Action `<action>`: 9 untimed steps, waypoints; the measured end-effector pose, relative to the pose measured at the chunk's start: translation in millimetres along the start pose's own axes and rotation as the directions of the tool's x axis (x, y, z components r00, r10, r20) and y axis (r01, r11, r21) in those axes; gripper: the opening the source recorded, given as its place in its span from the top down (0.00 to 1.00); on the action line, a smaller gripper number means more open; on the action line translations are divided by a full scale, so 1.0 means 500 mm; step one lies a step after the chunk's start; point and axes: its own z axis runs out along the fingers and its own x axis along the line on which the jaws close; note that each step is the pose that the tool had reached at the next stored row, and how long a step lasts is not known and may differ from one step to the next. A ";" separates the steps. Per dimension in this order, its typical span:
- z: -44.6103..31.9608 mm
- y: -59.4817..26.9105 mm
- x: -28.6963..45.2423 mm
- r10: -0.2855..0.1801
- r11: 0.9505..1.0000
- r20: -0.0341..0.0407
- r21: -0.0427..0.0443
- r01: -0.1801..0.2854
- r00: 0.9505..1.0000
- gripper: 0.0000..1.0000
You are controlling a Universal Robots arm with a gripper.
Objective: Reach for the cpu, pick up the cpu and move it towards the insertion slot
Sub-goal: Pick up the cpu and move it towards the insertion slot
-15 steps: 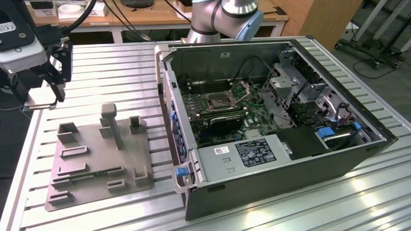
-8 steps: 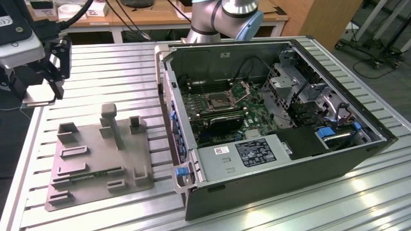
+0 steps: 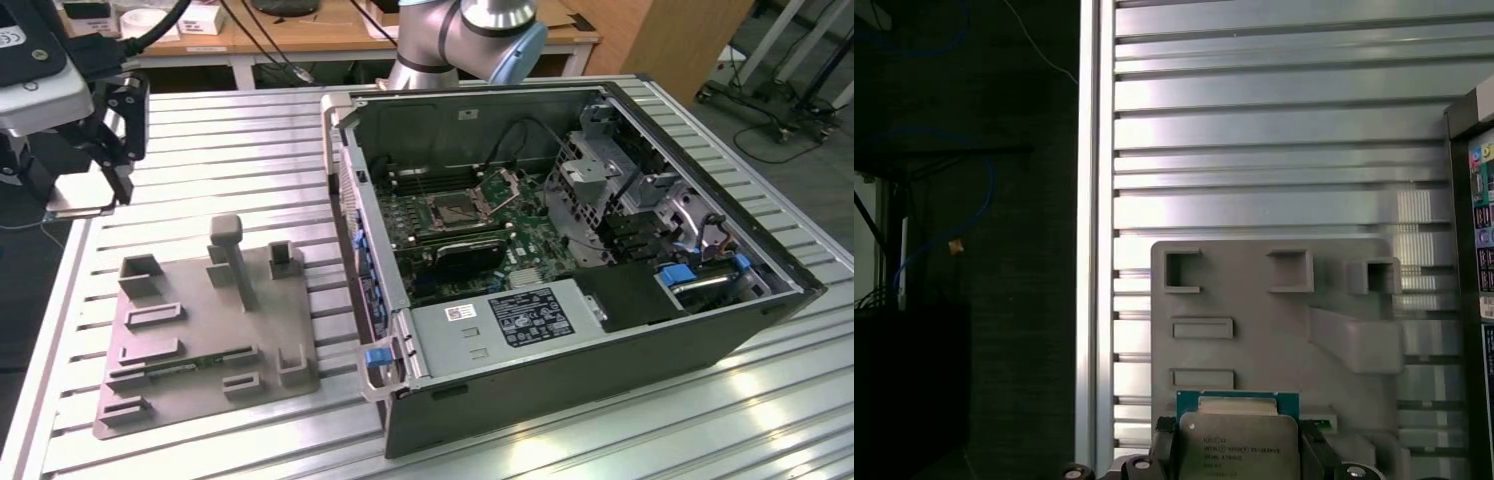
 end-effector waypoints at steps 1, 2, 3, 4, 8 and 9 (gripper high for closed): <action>0.000 0.000 -0.002 0.000 1.000 0.000 0.000 0.000 1.000 0.45; 0.000 0.000 -0.005 0.000 1.000 0.000 0.000 0.000 1.000 0.45; 0.000 0.000 -0.008 0.000 1.000 0.000 0.000 0.000 1.000 0.45; 0.000 0.000 -0.011 0.000 1.000 0.000 0.000 0.000 1.000 0.45; 0.000 0.000 -0.023 0.000 1.000 0.000 0.000 0.000 1.000 0.45; 0.000 0.001 -0.025 0.000 1.000 0.000 0.000 0.000 1.000 0.45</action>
